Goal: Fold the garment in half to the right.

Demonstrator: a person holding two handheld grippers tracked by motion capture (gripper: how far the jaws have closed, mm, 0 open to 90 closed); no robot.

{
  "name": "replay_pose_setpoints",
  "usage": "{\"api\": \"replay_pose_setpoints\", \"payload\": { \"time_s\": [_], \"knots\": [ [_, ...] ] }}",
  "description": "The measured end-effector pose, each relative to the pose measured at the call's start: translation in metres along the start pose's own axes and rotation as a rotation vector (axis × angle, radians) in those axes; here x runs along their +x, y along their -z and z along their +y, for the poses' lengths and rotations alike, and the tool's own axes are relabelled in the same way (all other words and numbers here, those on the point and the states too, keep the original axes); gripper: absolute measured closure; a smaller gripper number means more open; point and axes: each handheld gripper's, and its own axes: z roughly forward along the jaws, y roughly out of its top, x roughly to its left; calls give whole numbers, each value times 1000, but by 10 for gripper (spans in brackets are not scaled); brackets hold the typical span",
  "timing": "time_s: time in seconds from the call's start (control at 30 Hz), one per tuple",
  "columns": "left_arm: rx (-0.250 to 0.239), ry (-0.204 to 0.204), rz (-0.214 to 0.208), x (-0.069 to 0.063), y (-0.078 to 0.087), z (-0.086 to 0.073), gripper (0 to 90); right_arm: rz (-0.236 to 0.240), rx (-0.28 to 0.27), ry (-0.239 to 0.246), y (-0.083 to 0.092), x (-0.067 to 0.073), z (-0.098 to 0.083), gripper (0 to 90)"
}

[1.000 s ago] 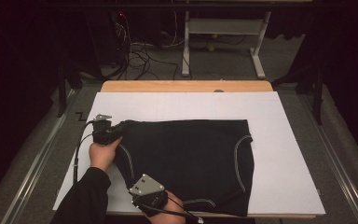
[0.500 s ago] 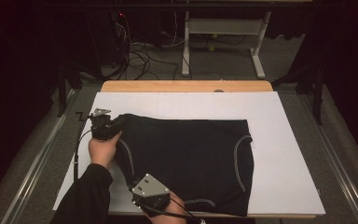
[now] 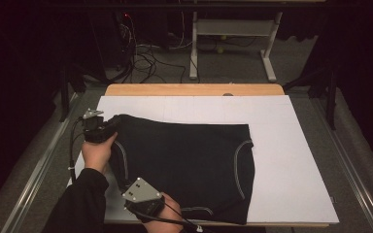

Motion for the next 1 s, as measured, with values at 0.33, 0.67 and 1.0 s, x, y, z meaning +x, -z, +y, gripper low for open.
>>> {"api": "replay_pose_setpoints", "payload": {
  "time_s": [0.33, 0.67, 1.0],
  "knots": [
    [-14, 15, 42, 34, 23, -4, 734, 52, -17, 7, -23, 20, 12, 739],
    [3, 14, 67, 40, 34, -7, 734, 78, -22, 13, -29, 28, 19, 738],
    [16, -30, 61, 11, 34, 9, 734, 51, -54, -22, -7, 10, 15, 738]
  ]
}}
